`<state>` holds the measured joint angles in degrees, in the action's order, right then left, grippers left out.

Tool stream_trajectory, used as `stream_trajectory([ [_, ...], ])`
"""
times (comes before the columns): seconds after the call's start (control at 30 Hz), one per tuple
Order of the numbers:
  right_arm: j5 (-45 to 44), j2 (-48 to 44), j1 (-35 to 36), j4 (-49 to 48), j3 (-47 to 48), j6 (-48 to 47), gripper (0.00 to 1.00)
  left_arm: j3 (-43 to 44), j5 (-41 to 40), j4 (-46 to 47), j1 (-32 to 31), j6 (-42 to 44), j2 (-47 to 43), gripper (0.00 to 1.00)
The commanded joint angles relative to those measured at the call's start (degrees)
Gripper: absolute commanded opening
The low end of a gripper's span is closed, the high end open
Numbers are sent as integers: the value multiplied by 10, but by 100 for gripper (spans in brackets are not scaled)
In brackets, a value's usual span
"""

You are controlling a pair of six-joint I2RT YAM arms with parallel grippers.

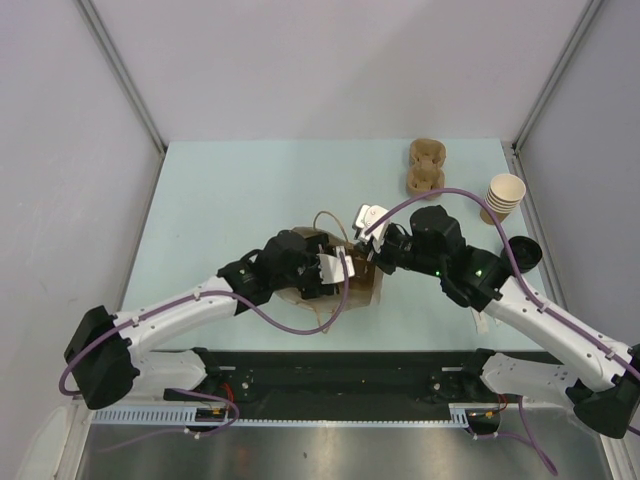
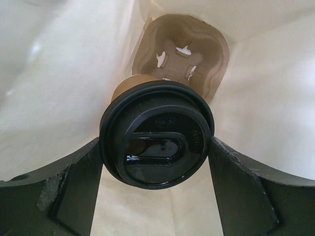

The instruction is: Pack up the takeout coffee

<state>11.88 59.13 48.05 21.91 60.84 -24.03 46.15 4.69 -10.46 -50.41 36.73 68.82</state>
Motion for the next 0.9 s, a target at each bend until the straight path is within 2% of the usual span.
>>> stream_trajectory([
  [0.0, -12, -13, 8, -30, 1, 7, 0, -9, 12, 33, -9, 33, -10, 19],
  [0.43, -36, -18, 6, -49, -9, 24, 0, -31, -8, 3, -51, 72, -47, 18],
  [0.87, 1, -23, 6, -50, -12, 27, 0, 11, -13, 3, -62, 65, 16, 18],
])
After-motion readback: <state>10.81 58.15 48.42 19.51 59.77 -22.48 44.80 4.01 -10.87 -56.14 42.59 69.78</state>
